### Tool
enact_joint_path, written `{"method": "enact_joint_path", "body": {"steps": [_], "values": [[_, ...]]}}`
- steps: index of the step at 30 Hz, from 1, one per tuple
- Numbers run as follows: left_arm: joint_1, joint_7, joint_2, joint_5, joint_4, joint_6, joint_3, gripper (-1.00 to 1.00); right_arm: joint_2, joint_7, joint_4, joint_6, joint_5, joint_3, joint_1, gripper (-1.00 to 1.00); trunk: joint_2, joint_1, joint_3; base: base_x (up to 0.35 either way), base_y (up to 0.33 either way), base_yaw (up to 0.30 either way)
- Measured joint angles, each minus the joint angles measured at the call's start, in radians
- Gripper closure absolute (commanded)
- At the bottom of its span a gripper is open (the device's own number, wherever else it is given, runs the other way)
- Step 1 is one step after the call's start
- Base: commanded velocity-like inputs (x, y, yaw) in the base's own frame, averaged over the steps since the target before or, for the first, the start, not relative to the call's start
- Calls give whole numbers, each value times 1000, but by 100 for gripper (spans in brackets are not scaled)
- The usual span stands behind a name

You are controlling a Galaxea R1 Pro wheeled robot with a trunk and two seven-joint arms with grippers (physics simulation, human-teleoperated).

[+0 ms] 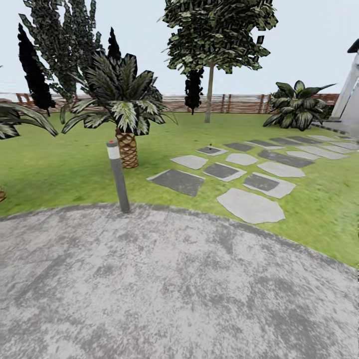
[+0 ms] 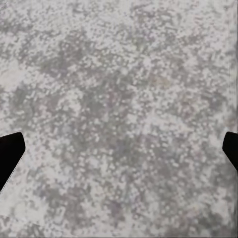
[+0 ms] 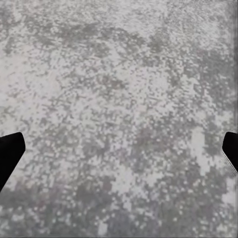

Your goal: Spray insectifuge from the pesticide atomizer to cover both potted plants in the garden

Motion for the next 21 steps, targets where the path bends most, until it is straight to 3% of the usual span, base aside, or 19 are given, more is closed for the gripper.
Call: {"method": "enact_joint_path", "body": {"steps": [12, 21], "values": [[0, 0, 0, 0, 0, 0, 0, -100, 0, 0, 0, 0, -2, -1, 0, -100, 0, 0, -12, 337, 0, -209], [0, 0, 1, 0, 0, 0, 0, -100, -1, 1, 0, -2, 1, 1, 0, -100, 0, 0, -13, 337, 0, -23]]}}
